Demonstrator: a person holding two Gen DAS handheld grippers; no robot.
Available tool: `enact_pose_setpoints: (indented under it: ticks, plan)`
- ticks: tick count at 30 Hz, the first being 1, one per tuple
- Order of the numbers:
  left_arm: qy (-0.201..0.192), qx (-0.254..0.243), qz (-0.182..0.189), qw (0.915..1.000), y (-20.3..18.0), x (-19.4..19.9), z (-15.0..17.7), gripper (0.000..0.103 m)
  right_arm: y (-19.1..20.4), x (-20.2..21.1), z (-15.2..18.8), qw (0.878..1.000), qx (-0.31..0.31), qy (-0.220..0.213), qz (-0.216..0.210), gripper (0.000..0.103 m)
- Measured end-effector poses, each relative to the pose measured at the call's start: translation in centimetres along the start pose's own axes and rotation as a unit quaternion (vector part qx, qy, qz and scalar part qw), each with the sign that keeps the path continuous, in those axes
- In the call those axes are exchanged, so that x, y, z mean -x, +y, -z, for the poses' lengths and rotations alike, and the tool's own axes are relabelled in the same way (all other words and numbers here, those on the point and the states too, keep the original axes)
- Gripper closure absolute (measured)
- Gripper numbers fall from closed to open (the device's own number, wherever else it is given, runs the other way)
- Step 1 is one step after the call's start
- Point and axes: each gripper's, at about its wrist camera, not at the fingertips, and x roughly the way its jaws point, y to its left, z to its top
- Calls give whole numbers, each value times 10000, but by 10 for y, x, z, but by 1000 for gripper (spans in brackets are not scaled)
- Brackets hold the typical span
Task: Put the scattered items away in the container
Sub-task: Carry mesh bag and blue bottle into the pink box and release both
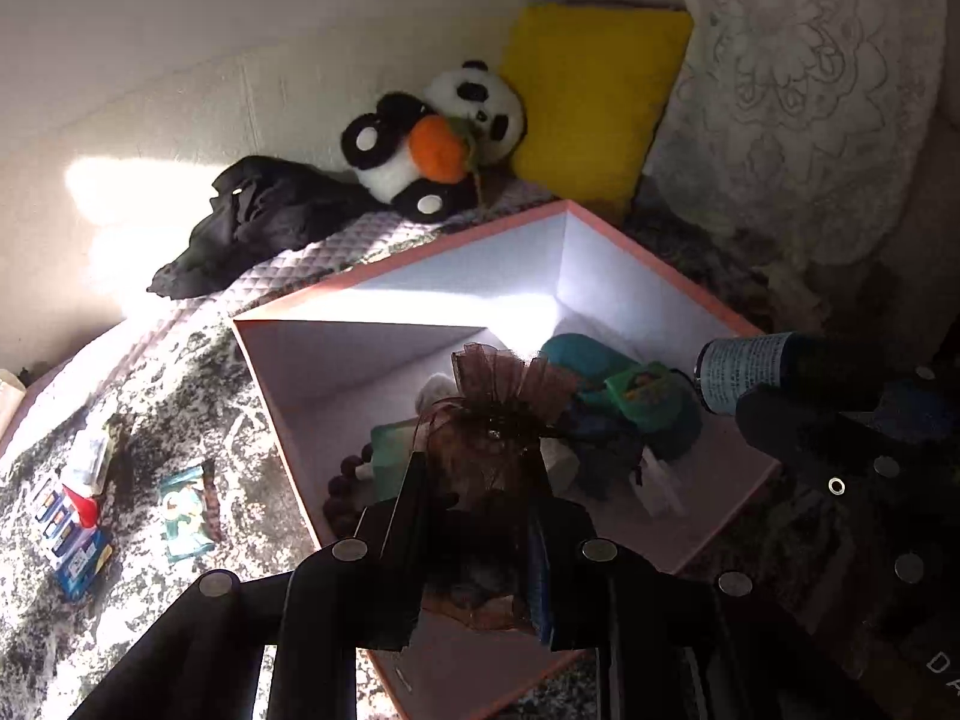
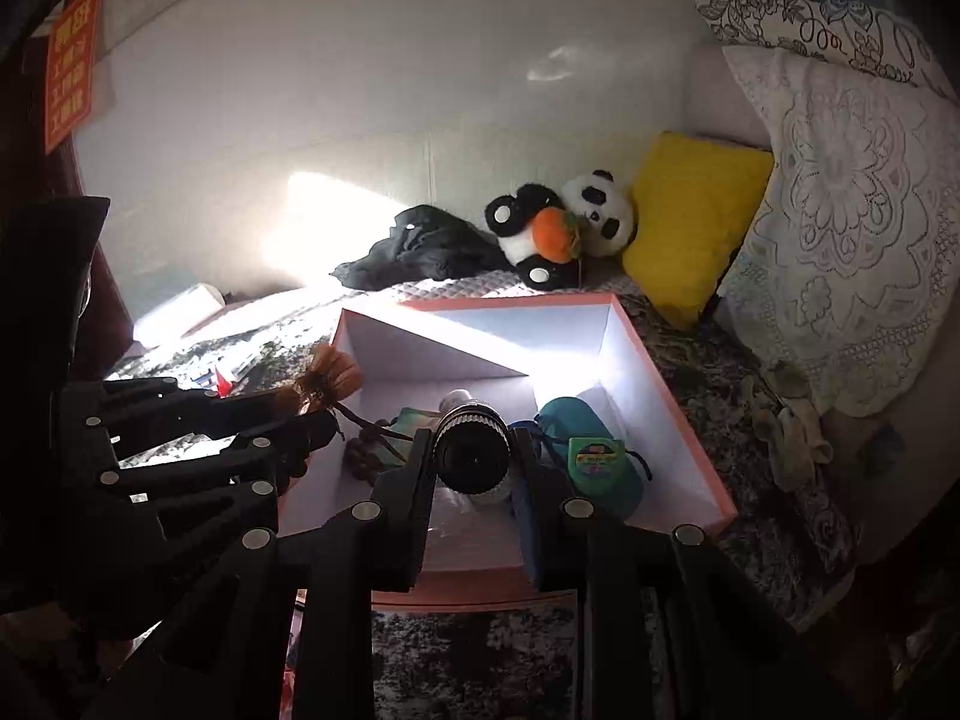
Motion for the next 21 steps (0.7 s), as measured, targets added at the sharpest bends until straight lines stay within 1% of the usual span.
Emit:
enact_pose_setpoints:
  ticks: [1,4,5,6,7,8,9,10,11,16,18,21]
  plan:
    - [40,13,7,10000,3,-8,-2,79,-1,-10,-3,10000,1,35,6,77]
    - [199,69,31,9998,10,-34,-8,73,-8,-42,-9,9998,-46,186,12,77]
    - [261,95,32,9996,13,-42,-10,55,-10,-53,-10,9996,-66,263,42,77]
    - [323,127,-17,9994,16,-50,-11,41,-13,-64,-11,9993,-86,336,99,76]
    - [384,166,-126,9990,19,-57,-11,38,-17,-73,-12,9990,-124,376,217,62]
    - [435,214,-178,9987,22,-63,-12,31,-21,-80,-12,9984,-176,391,367,49]
    - [476,271,-163,9984,26,-67,-12,26,-26,-85,-13,9980,-255,350,461,41]
    - [496,315,-139,9982,29,-71,-13,18,-32,-88,-13,9979,-348,289,474,33]
    - [493,342,-104,9981,32,-73,-12,15,-38,-91,-14,9977,-434,245,458,32]
    - [465,357,-47,9983,36,-78,-12,15,-56,-97,-18,9956,-773,177,504,32]
    - [435,350,-58,9984,37,-75,-12,15,-57,-96,-19,9951,-834,171,507,32]
    - [330,342,-92,9988,38,-61,-12,15,-50,-91,-20,9960,-756,168,456,32]
